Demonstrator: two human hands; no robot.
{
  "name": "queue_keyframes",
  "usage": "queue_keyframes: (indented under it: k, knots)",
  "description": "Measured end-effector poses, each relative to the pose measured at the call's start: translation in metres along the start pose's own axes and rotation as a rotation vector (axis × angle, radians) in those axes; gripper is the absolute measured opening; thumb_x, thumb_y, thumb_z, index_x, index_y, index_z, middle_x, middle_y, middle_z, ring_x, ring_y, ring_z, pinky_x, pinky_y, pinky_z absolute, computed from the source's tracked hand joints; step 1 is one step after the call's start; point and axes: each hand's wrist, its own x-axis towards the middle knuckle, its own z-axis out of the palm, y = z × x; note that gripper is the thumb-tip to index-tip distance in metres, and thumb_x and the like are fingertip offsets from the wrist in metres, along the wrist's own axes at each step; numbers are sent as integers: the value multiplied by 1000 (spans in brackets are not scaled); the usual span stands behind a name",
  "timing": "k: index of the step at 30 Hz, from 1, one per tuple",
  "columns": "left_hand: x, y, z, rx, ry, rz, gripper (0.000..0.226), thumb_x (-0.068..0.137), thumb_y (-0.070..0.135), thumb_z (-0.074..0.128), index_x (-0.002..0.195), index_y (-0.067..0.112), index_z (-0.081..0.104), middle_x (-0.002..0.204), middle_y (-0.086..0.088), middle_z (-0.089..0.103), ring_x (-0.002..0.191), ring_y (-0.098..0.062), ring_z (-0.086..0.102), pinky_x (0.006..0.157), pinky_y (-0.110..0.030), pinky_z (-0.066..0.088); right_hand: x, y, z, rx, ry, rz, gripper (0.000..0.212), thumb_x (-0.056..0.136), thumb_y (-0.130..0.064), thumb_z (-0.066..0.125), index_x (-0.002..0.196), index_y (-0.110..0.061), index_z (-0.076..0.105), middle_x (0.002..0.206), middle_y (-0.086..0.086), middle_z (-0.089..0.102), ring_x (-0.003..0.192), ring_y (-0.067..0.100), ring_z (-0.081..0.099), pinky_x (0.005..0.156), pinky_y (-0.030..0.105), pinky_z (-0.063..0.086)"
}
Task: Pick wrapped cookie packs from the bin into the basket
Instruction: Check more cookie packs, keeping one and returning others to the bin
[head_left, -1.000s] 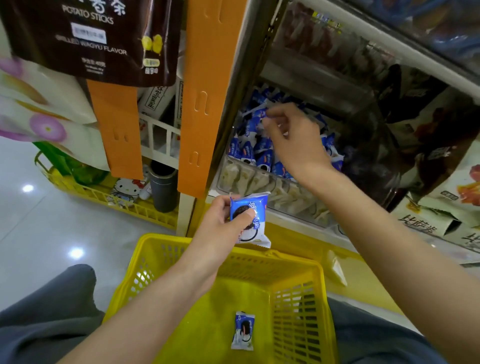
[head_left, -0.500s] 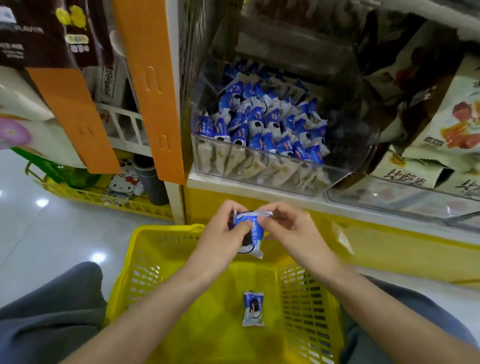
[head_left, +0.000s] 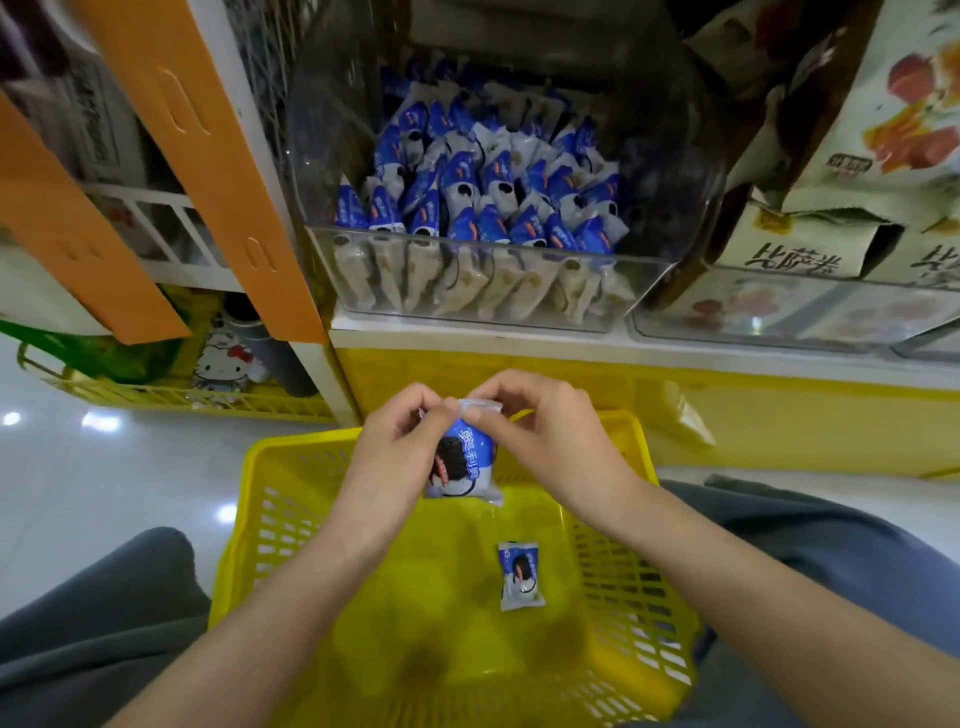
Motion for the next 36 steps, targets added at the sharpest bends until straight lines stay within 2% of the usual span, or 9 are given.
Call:
queue_keyframes:
  k: [3,7,11,15,21,24,30,33,36]
  knots:
    - [-2,-3,-1,-85,-39,-66,31,91,15,51,60,17,46,56,7,49,57,-5,45,49,-14,35,-3,-1,-2,-181,19,-123,10,85,-24,65,87,-15,68,83,-5,64,80,11,58,73,33,49]
    - [-5,-7,3,-179,-90,-143,26,92,19,50,67,17,49,68,-1,54,68,-12,50,56,-22,37,-7,1,-5,-306,39,-203,9,86,-27,63,87,-19,67,83,-7,62,80,9,56,68,33,48]
    - [-7,-10,6,-181,-129,-180,12,89,27,54,90,15,57,84,-5,64,77,-15,61,73,-29,46,-8,5,-6,-121,151,-48,5,86,-16,62,82,-18,63,77,-10,61,71,0,55,64,13,42]
    - [-10,-11,5,-208,-95,-184,18,82,16,63,99,14,56,83,-1,68,64,-5,65,62,-20,55,-4,8,-12,230,211,229,14,91,-7,53,79,-14,55,84,12,62,73,20,63,67,28,56]
    - [-7,-9,-4,-263,102,-141,24,80,17,65,102,8,63,90,-6,71,79,-10,65,76,-24,51,-6,16,-11,369,-77,427,22,86,4,57,102,-6,45,81,17,57,69,20,59,62,26,55]
    - [-9,-8,-6,-228,78,-129,19,83,18,62,98,6,65,94,-10,69,85,-15,62,81,-28,50,-11,18,-7,161,-275,363,31,83,3,61,112,0,50,98,26,66,80,21,59,77,38,50]
    - [-12,-7,-8,12,132,147,11,85,13,63,76,19,59,72,6,61,66,-1,54,62,-11,42,-15,22,0,21,-498,344,21,92,-9,53,111,-2,58,114,15,65,89,17,63,77,20,50]
    - [-13,-7,-9,107,102,201,12,85,12,63,76,21,61,72,7,61,65,2,54,60,-9,41,-16,21,2,-132,-374,181,46,83,-21,67,126,-15,49,126,-1,55,114,11,52,94,22,42]
    - [-15,-9,-9,180,54,222,11,85,13,63,77,20,64,74,6,64,66,1,55,61,-10,43,-14,13,3,69,-170,42,26,83,-22,67,108,-22,57,100,-9,63,95,2,59,83,16,46]
